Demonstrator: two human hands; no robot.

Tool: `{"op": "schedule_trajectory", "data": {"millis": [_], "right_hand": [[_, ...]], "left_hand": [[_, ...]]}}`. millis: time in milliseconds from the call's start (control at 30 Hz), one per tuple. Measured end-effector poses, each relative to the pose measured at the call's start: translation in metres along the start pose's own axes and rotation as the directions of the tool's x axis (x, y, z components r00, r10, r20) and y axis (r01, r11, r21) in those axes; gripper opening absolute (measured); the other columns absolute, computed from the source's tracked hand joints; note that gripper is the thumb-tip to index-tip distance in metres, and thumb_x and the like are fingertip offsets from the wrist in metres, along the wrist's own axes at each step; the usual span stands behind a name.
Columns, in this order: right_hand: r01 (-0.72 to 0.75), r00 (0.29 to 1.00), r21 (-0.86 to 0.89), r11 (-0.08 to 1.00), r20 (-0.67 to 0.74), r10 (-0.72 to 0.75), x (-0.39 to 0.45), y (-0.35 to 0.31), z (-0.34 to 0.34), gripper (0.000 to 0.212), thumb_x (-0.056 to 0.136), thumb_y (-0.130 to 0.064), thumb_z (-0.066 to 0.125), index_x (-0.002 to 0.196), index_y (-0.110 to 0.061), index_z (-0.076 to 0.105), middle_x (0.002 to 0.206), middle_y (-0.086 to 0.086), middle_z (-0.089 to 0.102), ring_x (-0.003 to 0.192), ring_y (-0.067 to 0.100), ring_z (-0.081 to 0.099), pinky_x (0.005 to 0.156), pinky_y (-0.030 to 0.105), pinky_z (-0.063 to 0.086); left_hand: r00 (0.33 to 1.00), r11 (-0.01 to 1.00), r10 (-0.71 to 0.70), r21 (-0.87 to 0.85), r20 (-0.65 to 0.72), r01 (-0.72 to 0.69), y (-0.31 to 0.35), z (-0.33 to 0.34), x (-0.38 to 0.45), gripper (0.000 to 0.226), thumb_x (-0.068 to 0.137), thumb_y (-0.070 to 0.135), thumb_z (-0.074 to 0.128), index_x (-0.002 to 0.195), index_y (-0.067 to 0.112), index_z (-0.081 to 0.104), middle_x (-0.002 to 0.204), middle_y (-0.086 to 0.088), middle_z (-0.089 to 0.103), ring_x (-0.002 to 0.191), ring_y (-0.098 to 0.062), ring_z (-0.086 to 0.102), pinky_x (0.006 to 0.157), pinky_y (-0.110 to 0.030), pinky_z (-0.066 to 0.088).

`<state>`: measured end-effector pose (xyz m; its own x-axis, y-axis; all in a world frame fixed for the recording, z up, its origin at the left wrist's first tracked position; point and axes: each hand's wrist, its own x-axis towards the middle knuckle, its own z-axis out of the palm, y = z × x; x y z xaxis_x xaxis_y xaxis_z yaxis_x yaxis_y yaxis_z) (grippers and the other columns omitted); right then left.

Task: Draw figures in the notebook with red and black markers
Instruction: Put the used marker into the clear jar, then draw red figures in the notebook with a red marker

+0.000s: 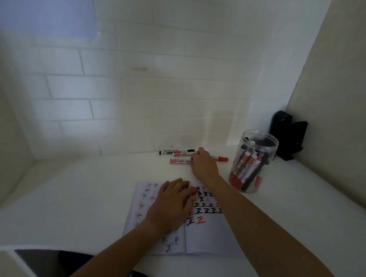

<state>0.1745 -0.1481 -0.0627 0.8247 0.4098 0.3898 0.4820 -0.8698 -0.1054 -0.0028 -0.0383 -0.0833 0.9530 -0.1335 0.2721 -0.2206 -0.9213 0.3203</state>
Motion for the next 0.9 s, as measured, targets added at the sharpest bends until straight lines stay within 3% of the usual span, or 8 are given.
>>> {"op": "schedule_trajectory", "data": {"millis": [167, 333, 433, 533, 633, 767, 833, 900], "right_hand": [[0.029, 0.999, 0.027, 0.999, 0.043, -0.031, -0.013, 0.002, -0.019, 0.022, 0.103, -0.024, 0.057, 0.116, -0.01, 0.068, 0.117, 0.005, 0.057, 0.103, 0.023, 0.06, 0.08, 0.034, 0.05], [0.023, 0.995, 0.323, 0.946, -0.104, 0.011, -0.059, -0.002, -0.046, 0.015, 0.099, -0.029, 0.063, 0.099, -0.014, 0.061, 0.091, -0.001, 0.06, 0.075, 0.014, 0.055, 0.065, 0.026, 0.043], [-0.057, 0.992, 0.616, 0.786, -0.057, 0.116, -0.094, -0.008, -0.07, 0.011, 0.098, -0.025, 0.066, 0.098, -0.016, 0.06, 0.081, -0.007, 0.063, 0.068, 0.004, 0.059, 0.063, 0.013, 0.047], [-0.164, 0.986, 0.819, 0.549, 0.127, 0.105, -0.127, -0.009, -0.08, 0.018, 0.098, -0.023, 0.069, 0.111, -0.013, 0.062, 0.096, -0.001, 0.074, 0.078, 0.012, 0.074, 0.073, 0.027, 0.062], [-0.203, 0.979, 0.902, 0.381, 0.191, 0.07, -0.151, -0.005, -0.076, 0.016, 0.096, -0.017, 0.071, 0.105, -0.006, 0.063, 0.087, 0.008, 0.074, 0.076, 0.023, 0.074, 0.072, 0.034, 0.062], [-0.194, 0.969, 0.979, 0.067, 0.181, 0.17, -0.163, 0.002, -0.086, 0.007, 0.1, -0.015, 0.066, 0.102, -0.008, 0.065, 0.085, 0.016, 0.068, 0.077, 0.027, 0.068, 0.07, 0.035, 0.058], [-0.169, 0.964, 0.985, 0.045, 0.155, 0.216, -0.164, 0.009, -0.092, 0.005, 0.099, -0.01, 0.066, 0.095, -0.007, 0.065, 0.082, 0.009, 0.066, 0.074, 0.025, 0.066, 0.069, 0.033, 0.058], [-0.176, 0.968, 0.969, 0.175, 0.138, 0.211, -0.165, 0.018, -0.092, 0.007, 0.096, -0.007, 0.07, 0.09, -0.005, 0.067, 0.079, 0.008, 0.069, 0.073, 0.026, 0.069, 0.072, 0.035, 0.061]], "left_hand": [[1.0, 1.0, 0.005, -0.004, -0.009, -0.005, -0.001, 0.002, 0.001, 0.052, 0.104, 0.051, 0.019, 0.147, 0.037, 0.044, 0.156, 0.007, 0.039, 0.15, -0.011, 0.02, 0.125, -0.04, 0.006], [1.0, 0.999, 0.015, -0.04, -0.024, -0.016, -0.002, 0.002, 0.001, 0.067, 0.097, 0.056, 0.006, 0.148, 0.037, 0.044, 0.157, 0.006, 0.038, 0.15, -0.012, 0.02, 0.124, -0.039, 0.007], [0.996, 0.997, 0.017, -0.073, -0.09, -0.024, -0.002, 0.003, 0.0, 0.057, 0.102, 0.049, 0.015, 0.145, 0.031, 0.048, 0.153, 0.002, 0.044, 0.146, -0.014, 0.03, 0.123, -0.04, 0.018], [0.98, 0.986, 0.069, -0.135, -0.188, -0.096, 0.0, 0.0, 0.0, 0.036, 0.107, 0.04, 0.034, 0.133, 0.027, 0.054, 0.13, 0.005, 0.058, 0.12, -0.011, 0.051, 0.105, -0.037, 0.042], [0.957, 0.977, 0.132, -0.129, -0.257, -0.169, 0.002, -0.004, -0.003, 0.022, 0.108, 0.034, 0.037, 0.113, 0.027, 0.057, 0.101, 0.015, 0.053, 0.089, -0.003, 0.046, 0.085, -0.028, 0.041], [0.947, 0.979, 0.143, -0.096, -0.288, -0.178, 0.003, -0.009, -0.008, 0.036, 0.107, 0.045, 0.028, 0.108, 0.025, 0.058, 0.099, 0.013, 0.052, 0.086, -0.005, 0.046, 0.083, -0.026, 0.041], [0.954, 0.98, 0.136, -0.102, -0.267, -0.168, 0.004, -0.009, -0.009, 0.037, 0.106, 0.048, 0.026, 0.111, 0.026, 0.056, 0.102, 0.013, 0.052, 0.089, -0.005, 0.046, 0.084, -0.022, 0.04], [0.958, 0.983, 0.116, -0.104, -0.262, -0.148, 0.002, -0.007, -0.008, 0.031, 0.106, 0.047, 0.028, 0.113, 0.029, 0.052, 0.105, 0.014, 0.051, 0.091, -0.005, 0.048, 0.084, -0.021, 0.041]]}}
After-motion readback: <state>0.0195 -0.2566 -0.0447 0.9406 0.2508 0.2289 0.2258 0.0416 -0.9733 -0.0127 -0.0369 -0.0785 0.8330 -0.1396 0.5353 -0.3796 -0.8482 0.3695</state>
